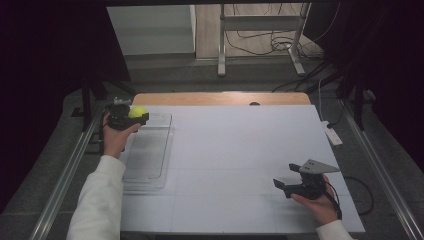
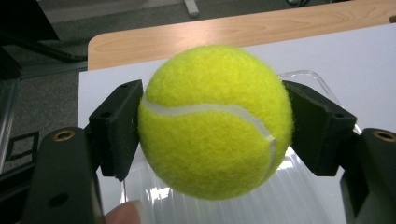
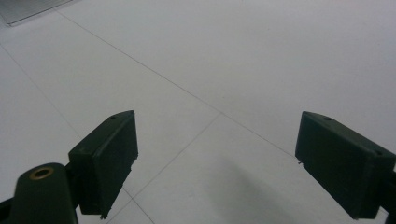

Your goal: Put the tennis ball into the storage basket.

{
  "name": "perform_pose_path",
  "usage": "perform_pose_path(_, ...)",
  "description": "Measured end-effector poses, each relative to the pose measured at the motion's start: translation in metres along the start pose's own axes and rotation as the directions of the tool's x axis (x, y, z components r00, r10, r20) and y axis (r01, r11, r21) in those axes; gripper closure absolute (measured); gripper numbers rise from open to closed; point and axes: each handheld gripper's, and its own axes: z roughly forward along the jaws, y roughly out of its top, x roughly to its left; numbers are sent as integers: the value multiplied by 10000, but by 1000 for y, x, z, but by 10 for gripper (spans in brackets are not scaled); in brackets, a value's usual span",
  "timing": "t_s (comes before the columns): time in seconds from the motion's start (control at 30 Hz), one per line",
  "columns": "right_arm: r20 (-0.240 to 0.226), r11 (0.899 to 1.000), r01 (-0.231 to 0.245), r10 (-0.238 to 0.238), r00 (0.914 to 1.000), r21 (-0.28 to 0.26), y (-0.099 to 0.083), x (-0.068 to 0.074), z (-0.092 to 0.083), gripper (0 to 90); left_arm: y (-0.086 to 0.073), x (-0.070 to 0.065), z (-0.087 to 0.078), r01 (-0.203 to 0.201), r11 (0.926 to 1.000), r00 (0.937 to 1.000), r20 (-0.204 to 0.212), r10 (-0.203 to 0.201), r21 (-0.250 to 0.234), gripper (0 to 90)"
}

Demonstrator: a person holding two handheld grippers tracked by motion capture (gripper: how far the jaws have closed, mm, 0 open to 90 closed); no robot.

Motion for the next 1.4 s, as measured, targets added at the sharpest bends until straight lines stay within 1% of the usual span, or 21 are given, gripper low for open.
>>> perform_pose_path(0.1,2,10000,10,-10,10000,6,0,0,0,137,-1,0,2,17,9999,10000,4,-18,122,265)
perform_pose_path(0.3,-5,10000,19,-19,10000,6,0,0,0,137,-3,-1,5,-88,9995,9999,52,86,296,265)
perform_pose_path(0.43,-9,10000,11,-11,10000,-1,0,0,0,137,-4,-2,10,-40,9987,9999,113,35,501,265)
perform_pose_path(0.5,-1,10000,13,-13,10000,-1,0,0,0,137,-5,-2,12,-98,9984,9999,142,90,564,265)
perform_pose_path(0.6,-1,10000,8,-8,10000,9,0,0,0,137,-5,-2,13,-55,9980,9998,168,44,636,265)
perform_pose_path(0.7,-2,10000,15,-15,10000,14,0,0,0,137,-6,-2,14,-95,9974,9999,145,85,708,265)
perform_pose_path(0.97,-2,10000,20,-20,10000,15,0,0,0,137,-9,0,17,-34,9957,9999,103,25,926,265)
perform_pose_path(1.17,3,10000,19,-19,10000,32,0,0,1,137,-11,-1,22,-177,9934,9998,95,168,1130,265)
perform_pose_path(1.23,5,10000,28,-28,10000,35,0,0,1,137,-11,-2,23,-146,9931,9999,99,136,1165,265)
perform_pose_path(1.27,6,10000,20,-20,10000,34,0,0,1,137,-11,-2,24,-231,9924,9997,65,225,1212,265)
perform_pose_path(1.4,13,10000,19,-19,10000,46,0,0,0,137,-12,-1,27,-218,9906,9998,15,218,1350,265)
